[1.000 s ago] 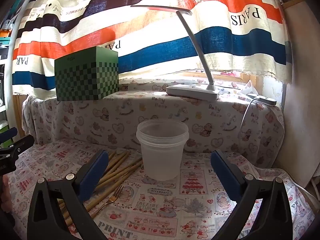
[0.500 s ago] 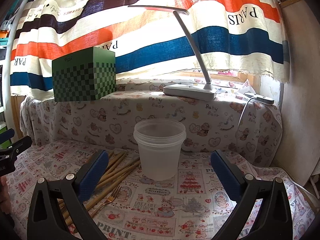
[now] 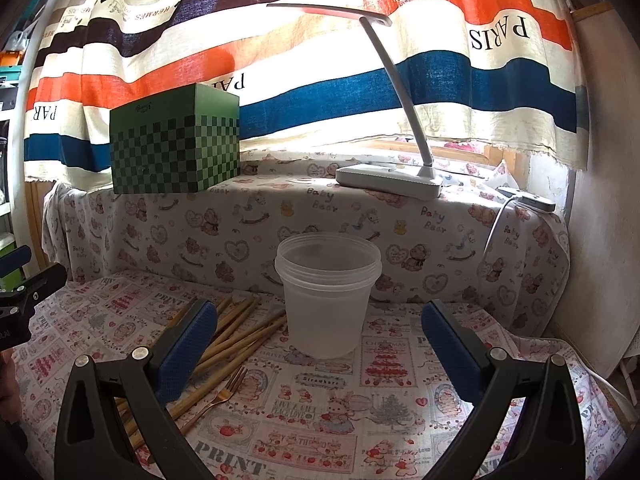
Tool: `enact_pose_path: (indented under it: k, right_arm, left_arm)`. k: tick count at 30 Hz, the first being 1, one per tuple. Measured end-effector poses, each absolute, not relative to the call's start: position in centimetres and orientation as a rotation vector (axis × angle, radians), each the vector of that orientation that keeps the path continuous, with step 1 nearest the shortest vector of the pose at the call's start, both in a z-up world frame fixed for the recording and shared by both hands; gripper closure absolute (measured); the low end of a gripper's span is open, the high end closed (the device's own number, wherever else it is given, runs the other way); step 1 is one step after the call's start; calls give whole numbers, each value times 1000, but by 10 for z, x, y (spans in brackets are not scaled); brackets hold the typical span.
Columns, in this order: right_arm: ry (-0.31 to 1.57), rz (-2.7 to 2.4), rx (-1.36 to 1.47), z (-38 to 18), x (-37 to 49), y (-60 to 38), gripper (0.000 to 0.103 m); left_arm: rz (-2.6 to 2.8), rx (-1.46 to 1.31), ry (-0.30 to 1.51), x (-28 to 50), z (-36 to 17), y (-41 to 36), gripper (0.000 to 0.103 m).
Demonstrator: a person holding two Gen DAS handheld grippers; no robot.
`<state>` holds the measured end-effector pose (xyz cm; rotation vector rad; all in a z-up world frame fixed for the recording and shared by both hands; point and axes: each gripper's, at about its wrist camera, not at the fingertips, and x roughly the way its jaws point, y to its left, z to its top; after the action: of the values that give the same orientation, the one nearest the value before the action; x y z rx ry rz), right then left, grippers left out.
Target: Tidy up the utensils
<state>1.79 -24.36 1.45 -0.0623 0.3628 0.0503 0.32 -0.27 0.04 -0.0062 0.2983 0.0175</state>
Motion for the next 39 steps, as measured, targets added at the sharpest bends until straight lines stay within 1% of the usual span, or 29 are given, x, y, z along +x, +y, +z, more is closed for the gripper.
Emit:
enact_pose_path:
  k: [39]
  right_arm:
    - [348, 2, -39, 16, 15, -249, 0]
  left_arm:
    - [75, -12, 293, 3, -1, 1, 0]
